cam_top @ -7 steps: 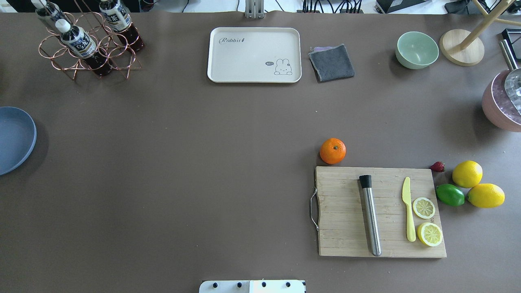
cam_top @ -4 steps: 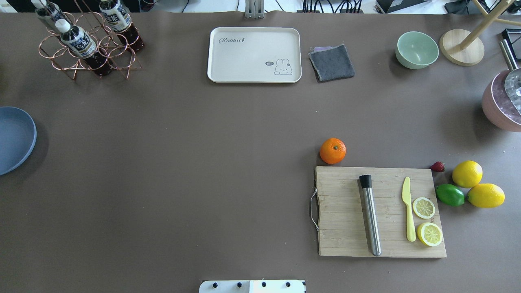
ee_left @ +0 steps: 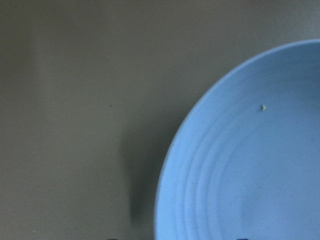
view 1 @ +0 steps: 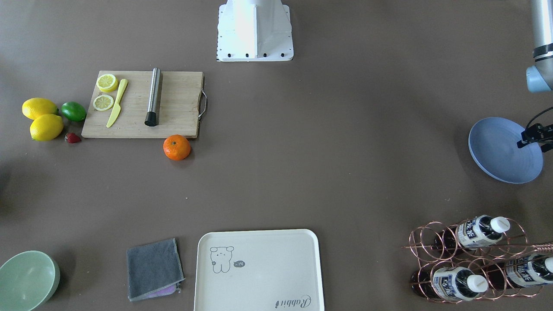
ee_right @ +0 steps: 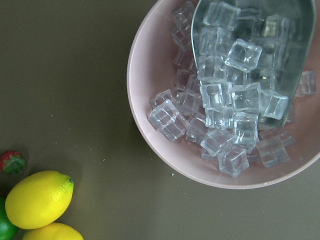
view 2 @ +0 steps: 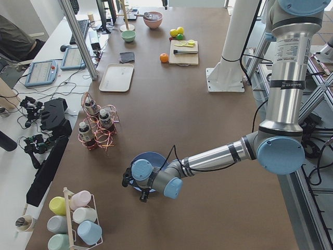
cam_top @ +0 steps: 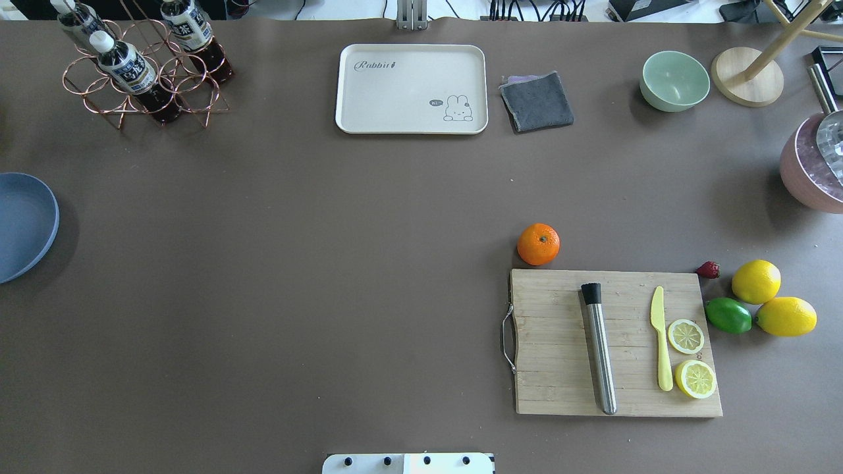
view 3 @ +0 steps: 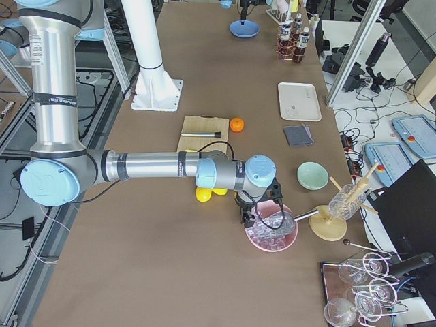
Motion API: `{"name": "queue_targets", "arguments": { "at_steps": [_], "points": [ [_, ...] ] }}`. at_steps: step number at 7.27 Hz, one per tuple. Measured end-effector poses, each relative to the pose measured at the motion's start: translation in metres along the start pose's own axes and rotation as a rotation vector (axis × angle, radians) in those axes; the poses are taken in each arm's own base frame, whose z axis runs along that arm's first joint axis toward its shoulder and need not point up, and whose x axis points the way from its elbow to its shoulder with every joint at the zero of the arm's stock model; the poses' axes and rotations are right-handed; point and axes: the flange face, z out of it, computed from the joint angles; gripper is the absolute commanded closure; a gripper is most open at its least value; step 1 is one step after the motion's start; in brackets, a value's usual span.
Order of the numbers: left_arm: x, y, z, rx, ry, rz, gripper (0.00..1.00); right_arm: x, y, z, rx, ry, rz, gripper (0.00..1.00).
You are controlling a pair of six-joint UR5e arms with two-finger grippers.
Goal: Pick orange to plate
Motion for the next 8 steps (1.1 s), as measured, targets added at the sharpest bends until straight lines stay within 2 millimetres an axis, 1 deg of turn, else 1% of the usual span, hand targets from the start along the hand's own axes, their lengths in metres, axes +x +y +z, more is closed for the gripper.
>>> {"name": "queue_targets", "arguments": {
  "at_steps": [2,3,4,5,6,7,8],
  "points": [
    [0.004,-0.004,-0.001,0.002,0.002,0.004,1.00,-0.002,0.000,-0.002,0.003,0.000,0.001,0.00],
    [0.009,-0.008,-0.004,0.010,0.006,0.009,1.00,-0.003,-0.001,-0.003,0.006,0.000,0.001,0.00],
    [0.020,-0.016,-0.013,0.029,0.017,-0.003,1.00,-0.006,-0.005,-0.006,0.012,-0.001,-0.001,0.00],
    [0.041,-0.028,-0.028,0.058,0.047,-0.048,1.00,-0.014,-0.014,-0.011,0.024,-0.005,0.005,0.00],
    [0.069,-0.041,-0.048,0.086,0.098,-0.115,1.00,-0.033,-0.028,-0.020,0.042,-0.009,0.025,0.00],
    [0.110,-0.055,-0.070,0.110,0.152,-0.174,1.00,-0.065,-0.046,-0.027,0.057,-0.013,0.049,0.00],
    [0.167,-0.067,-0.086,0.120,0.204,-0.216,1.00,-0.105,-0.063,-0.030,0.064,-0.021,0.075,0.00]
  ]
}}
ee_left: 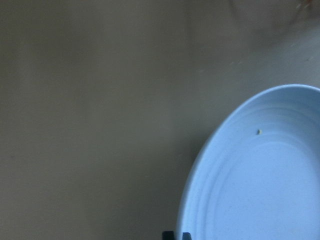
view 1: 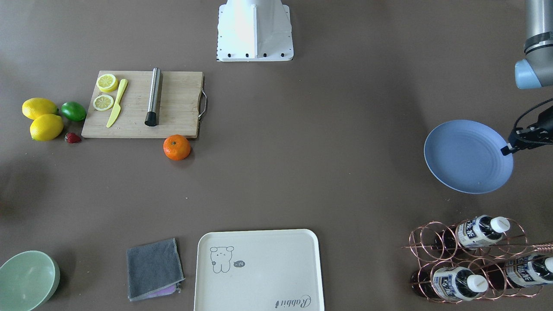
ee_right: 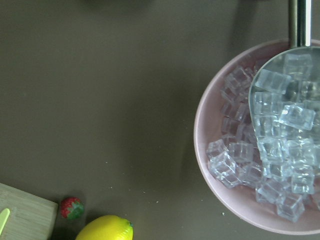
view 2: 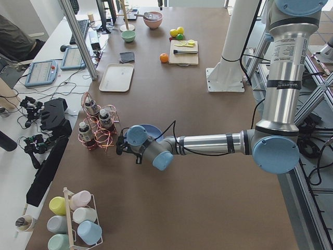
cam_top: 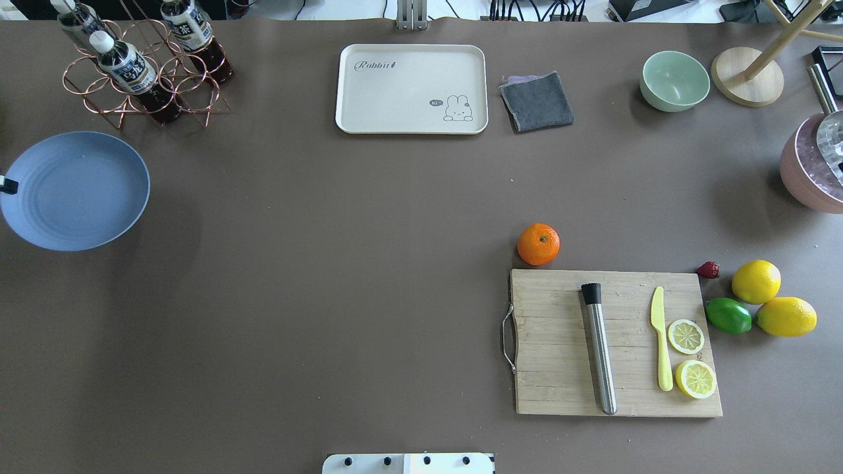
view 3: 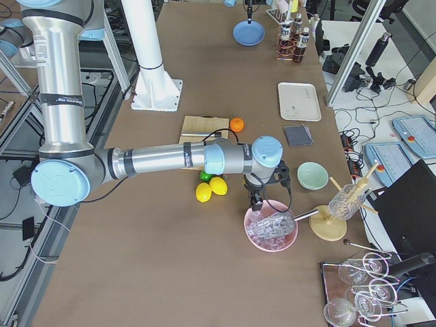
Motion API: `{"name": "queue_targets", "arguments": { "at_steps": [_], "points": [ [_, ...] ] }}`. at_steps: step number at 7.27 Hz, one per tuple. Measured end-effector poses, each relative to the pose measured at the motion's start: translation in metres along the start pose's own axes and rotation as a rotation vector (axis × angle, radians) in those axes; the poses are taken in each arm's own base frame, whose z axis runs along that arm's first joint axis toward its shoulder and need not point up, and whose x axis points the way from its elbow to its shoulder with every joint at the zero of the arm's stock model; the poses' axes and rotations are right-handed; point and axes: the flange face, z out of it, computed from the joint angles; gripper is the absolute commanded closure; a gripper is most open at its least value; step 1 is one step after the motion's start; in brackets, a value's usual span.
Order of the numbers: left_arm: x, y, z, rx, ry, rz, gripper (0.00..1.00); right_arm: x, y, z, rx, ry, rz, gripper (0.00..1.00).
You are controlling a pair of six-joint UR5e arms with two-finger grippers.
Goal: Pick orange to plate
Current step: 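Slide the blue plate inward with the left gripper while the right reaches the orange, then lower the right gripper onto the orange and close it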
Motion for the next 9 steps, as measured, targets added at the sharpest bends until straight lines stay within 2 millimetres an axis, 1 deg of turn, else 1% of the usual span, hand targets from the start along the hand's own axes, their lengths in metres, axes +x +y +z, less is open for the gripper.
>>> {"name": "queue_targets", "arguments": {
  "at_steps": [1,2,3,4,5,6,7,8,9],
  "points": [
    [0.067,0.007,0.003,-0.006,0.048,-0.047,1.00,-0.045,-0.014,0.004,-0.003,-0.012,0.026,0.00],
    [0.137,0.020,0.012,-0.013,0.087,-0.095,1.00,-0.091,-0.026,0.011,-0.011,-0.023,0.045,0.00],
    [0.202,0.039,0.032,-0.014,0.111,-0.132,1.00,-0.139,-0.037,0.019,-0.019,-0.031,0.058,0.00],
    [0.257,0.058,0.056,-0.009,0.127,-0.160,1.00,-0.187,-0.045,0.029,-0.022,-0.029,0.069,0.00],
    [0.308,0.076,0.079,-0.009,0.139,-0.189,1.00,-0.234,-0.049,0.045,-0.015,-0.017,0.074,0.00],
    [0.354,0.093,0.100,-0.008,0.137,-0.208,1.00,-0.272,-0.048,0.065,0.004,-0.014,0.077,0.00],
    [0.391,0.114,0.123,-0.004,0.121,-0.209,1.00,-0.305,-0.043,0.087,0.025,-0.022,0.087,0.00],
    [0.420,0.141,0.146,0.000,0.109,-0.201,1.00,-0.335,-0.037,0.109,0.041,-0.023,0.106,0.00],
    [0.441,0.165,0.164,0.005,0.101,-0.199,1.00,-0.359,-0.030,0.127,0.049,-0.014,0.120,0.00]
  ]
}}
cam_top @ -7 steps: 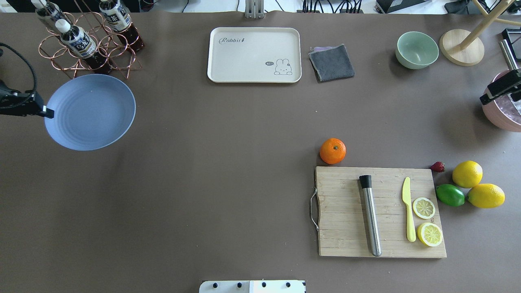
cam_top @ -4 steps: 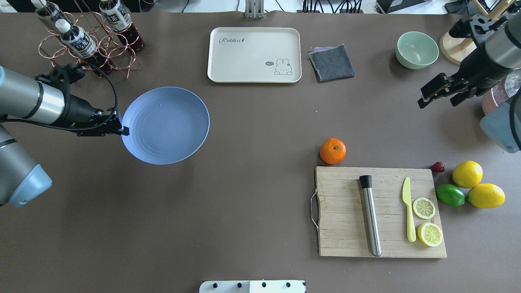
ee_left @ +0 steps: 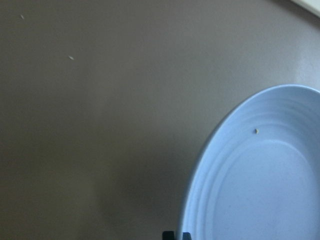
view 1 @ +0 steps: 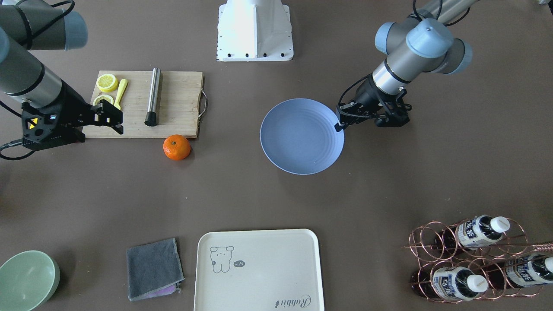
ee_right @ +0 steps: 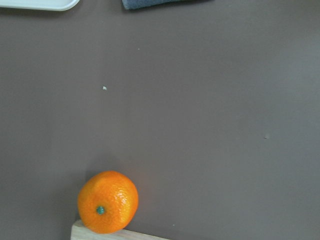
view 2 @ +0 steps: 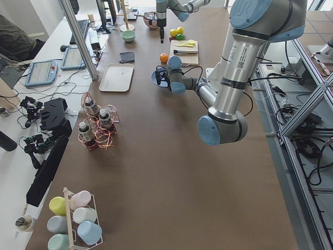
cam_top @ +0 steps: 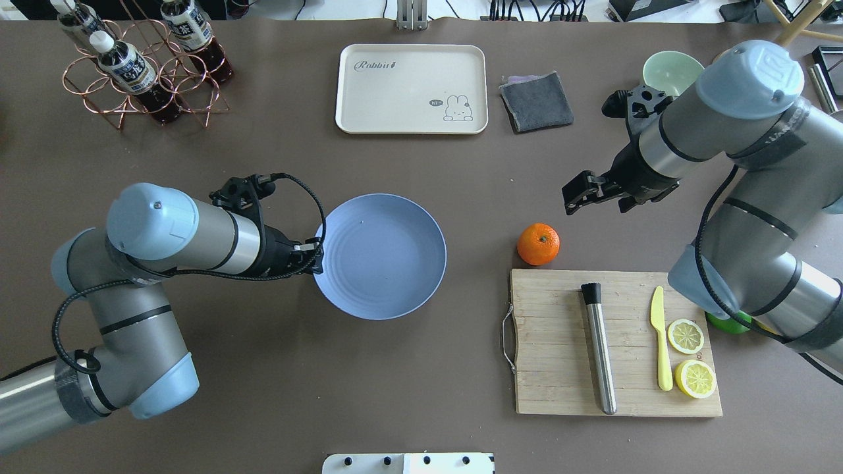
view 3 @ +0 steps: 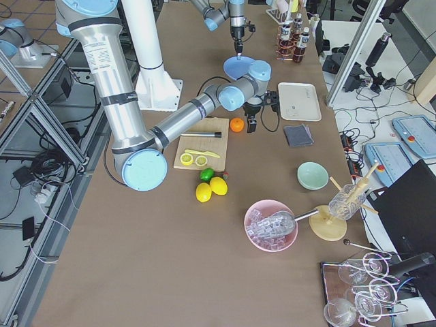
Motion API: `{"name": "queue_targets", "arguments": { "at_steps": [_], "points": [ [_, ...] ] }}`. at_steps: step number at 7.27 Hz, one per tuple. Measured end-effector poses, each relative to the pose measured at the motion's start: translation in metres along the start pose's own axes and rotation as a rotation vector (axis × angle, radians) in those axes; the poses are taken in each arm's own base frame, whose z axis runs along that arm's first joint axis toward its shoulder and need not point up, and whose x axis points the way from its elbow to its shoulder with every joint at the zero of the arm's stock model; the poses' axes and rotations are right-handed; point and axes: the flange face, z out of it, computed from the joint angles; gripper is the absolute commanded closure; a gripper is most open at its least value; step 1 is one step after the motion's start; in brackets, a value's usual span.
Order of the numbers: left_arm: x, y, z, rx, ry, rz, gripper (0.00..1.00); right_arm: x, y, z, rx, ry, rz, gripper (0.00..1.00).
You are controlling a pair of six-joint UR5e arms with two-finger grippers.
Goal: Pick orange to plate
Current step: 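Lower the right gripper onto the orange and close it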
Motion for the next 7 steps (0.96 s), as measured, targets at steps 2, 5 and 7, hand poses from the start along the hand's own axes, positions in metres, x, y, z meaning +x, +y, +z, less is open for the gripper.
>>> {"name": "queue_targets", "arguments": {
  "at_steps": [2,5,7],
  "points": [
    [0.012,0.029,0.020,0.002,-0.014,0.008,1.00,-0.031,0.019,0.036,0.018,0.035,0.018,0.00],
    [0.014,0.040,0.027,0.003,-0.018,0.016,1.00,-0.050,0.021,0.079,0.007,0.079,0.011,0.00],
    [0.013,0.041,0.027,0.004,-0.018,0.017,0.29,-0.053,0.013,0.101,0.009,0.098,0.004,0.00]
  ]
}}
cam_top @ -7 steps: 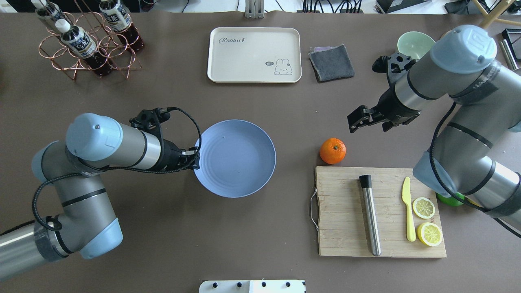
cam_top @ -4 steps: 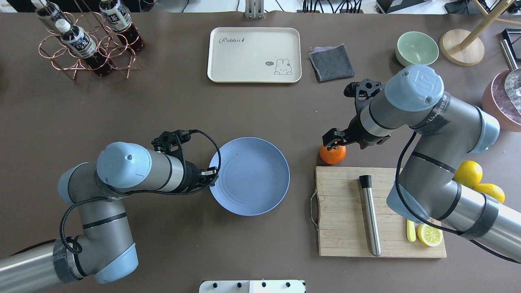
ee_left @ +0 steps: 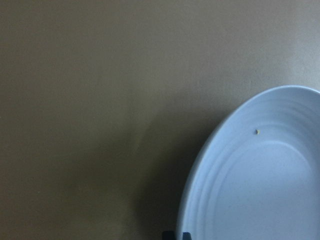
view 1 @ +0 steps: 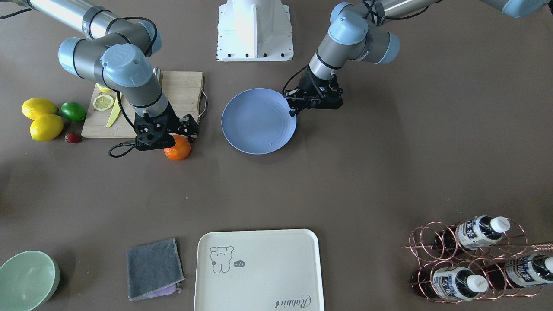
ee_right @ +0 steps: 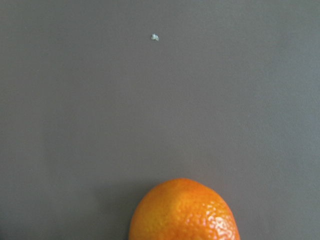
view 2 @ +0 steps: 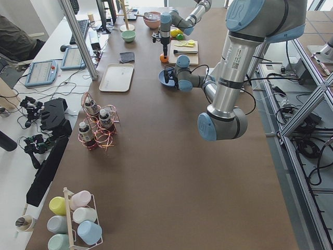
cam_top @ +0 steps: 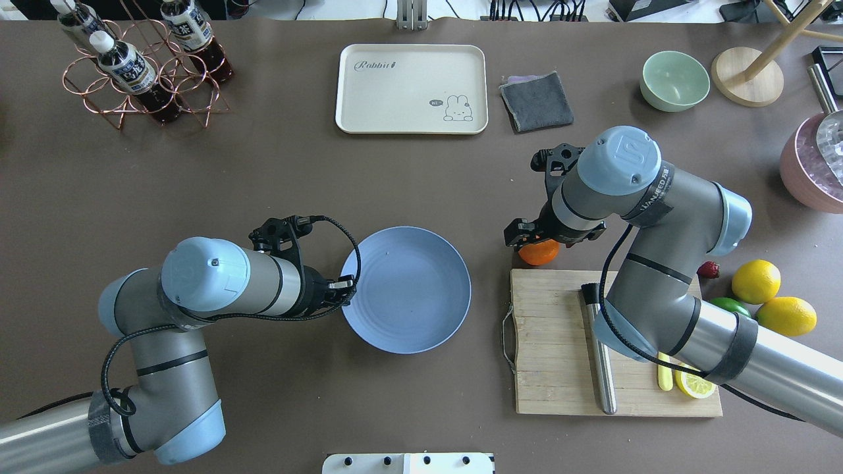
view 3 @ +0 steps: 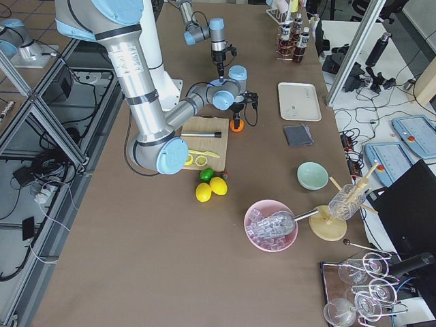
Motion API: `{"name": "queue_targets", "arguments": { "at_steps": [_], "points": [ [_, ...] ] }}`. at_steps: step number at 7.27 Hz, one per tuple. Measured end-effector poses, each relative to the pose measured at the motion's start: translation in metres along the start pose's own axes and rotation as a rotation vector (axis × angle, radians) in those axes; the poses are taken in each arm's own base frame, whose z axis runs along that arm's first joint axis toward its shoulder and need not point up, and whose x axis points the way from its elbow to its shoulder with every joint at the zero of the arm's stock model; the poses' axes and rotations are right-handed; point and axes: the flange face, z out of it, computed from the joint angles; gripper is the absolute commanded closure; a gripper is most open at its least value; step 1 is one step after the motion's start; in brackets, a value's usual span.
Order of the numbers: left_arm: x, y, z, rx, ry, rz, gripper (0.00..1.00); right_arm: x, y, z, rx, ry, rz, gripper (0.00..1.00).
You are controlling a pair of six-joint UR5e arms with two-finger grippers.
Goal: Pick orange to plate
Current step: 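Lower the right gripper onto the orange and close it, then carry the orange over the plate with the right gripper while the left withdraws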
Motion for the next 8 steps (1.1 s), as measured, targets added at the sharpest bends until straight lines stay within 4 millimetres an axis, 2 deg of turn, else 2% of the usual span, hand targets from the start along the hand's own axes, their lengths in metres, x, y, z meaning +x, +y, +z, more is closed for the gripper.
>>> {"name": "queue_targets", "arguments": {
  "at_steps": [1,2,3,5,6,7,8],
  "points": [
    [-0.002,0.000,0.000,0.000,-0.002,0.000,0.24,0.001,-0.003,0.015,0.005,-0.004,-0.008,0.06],
    [-0.001,0.000,0.000,0.001,-0.001,0.001,0.23,0.004,-0.005,0.027,0.008,-0.010,-0.015,0.65],
    [0.000,0.000,-0.001,0.000,0.002,0.002,0.23,0.003,-0.006,0.029,0.012,-0.020,-0.021,1.00],
    [0.003,0.001,-0.002,0.000,0.008,0.003,0.23,0.003,-0.010,0.020,0.011,-0.041,-0.021,1.00],
    [0.005,0.000,-0.005,0.001,0.013,0.003,0.22,0.002,-0.015,0.009,0.009,-0.054,-0.016,1.00],
    [0.009,-0.004,-0.017,0.009,0.033,0.004,0.20,-0.009,-0.020,-0.013,0.009,-0.064,-0.008,1.00],
    [0.008,-0.018,-0.037,0.028,0.054,0.009,0.18,-0.034,-0.023,-0.040,0.009,-0.064,0.000,1.00]
  ]
}}
